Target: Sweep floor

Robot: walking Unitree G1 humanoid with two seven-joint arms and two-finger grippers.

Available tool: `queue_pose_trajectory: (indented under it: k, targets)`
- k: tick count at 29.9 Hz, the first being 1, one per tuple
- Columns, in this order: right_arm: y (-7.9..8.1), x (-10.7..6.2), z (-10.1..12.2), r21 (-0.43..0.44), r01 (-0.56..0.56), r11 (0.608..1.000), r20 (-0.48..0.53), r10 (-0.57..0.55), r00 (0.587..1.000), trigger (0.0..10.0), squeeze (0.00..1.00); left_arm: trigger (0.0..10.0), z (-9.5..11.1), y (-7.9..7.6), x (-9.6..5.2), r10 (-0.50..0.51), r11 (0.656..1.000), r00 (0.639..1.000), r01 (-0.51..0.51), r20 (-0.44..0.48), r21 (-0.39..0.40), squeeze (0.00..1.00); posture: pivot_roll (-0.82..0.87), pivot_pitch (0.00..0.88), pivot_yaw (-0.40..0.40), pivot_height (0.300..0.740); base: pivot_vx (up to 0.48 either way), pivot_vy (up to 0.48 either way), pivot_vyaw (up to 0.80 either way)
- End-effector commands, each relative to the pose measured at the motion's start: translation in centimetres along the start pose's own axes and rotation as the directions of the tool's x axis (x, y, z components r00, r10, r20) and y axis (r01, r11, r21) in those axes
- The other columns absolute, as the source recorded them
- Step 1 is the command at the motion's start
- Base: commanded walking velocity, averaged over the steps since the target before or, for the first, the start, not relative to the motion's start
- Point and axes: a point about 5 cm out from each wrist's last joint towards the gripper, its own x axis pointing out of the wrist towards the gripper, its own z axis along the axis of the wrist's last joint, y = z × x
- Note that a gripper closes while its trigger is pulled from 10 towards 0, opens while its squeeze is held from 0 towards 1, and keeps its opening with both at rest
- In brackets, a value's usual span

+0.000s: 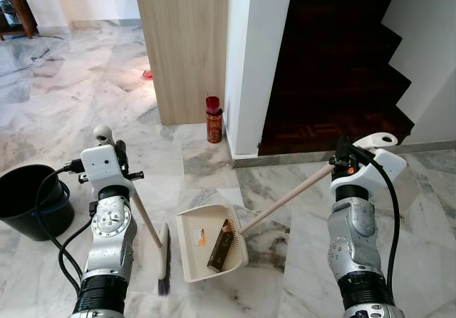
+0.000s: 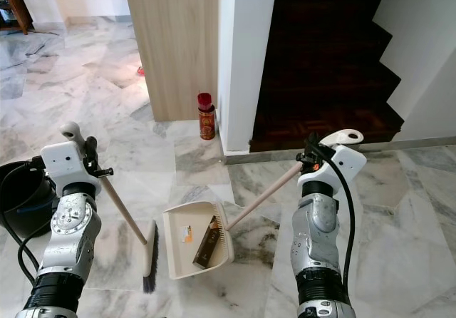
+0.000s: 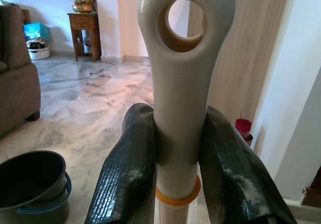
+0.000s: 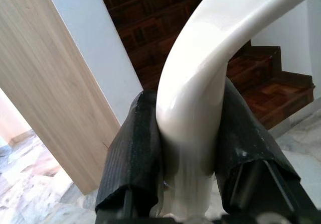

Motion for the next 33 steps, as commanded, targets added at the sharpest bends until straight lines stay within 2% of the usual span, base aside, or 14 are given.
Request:
queue_pose_trajectory:
  k: [1, 5, 7, 15, 33]
  targets:
    - [0.34, 0.33, 0.97, 0.008, -0.016, 1.000, 0.040, 0.015, 0.999, 10.0, 0.00, 10.0, 1.16, -0.32, 0.33, -0.008, 1.000, 0.999, 0.008, 0.043, -0.008, 0.00, -0.02, 0.000, -0.008, 0.740, 0.000, 0.000, 0.00]
    - [0.62, 0.25, 1.06, -0.028, -0.037, 0.999, 0.050, 0.039, 0.998, 10.0, 0.00, 10.0, 1.11, -0.50, 0.30, -0.018, 1.000, 0.999, 0.018, 0.040, -0.011, 0.00, -0.02, 0.000, -0.008, 0.740, 0.000, 0.000, 0.60]
    - [0.57, 0.24, 0.83, -0.008, -0.025, 1.000, 0.036, 0.025, 0.999, 10.0, 0.00, 10.0, 1.11, -0.53, 0.29, -0.019, 1.000, 0.999, 0.019, 0.039, -0.011, 0.00, -0.02, 0.000, -0.009, 0.740, 0.000, 0.000, 0.71]
    - [0.48, 0.27, 0.77, 0.019, -0.017, 1.000, 0.033, 0.017, 0.999, 10.0, 0.00, 10.0, 1.11, -0.44, 0.33, -0.015, 1.000, 0.999, 0.015, 0.035, -0.010, 0.00, -0.02, 0.000, -0.012, 0.740, 0.000, 0.000, 0.00]
    - [0.76, 0.23, 0.50, 0.042, -0.032, 0.999, 0.014, 0.031, 0.999, 10.0, 0.00, 10.0, 1.20, -0.31, 0.48, -0.011, 1.000, 0.999, 0.011, 0.031, -0.009, 0.00, -0.01, 0.000, -0.012, 0.740, 0.000, 0.298, 0.00]
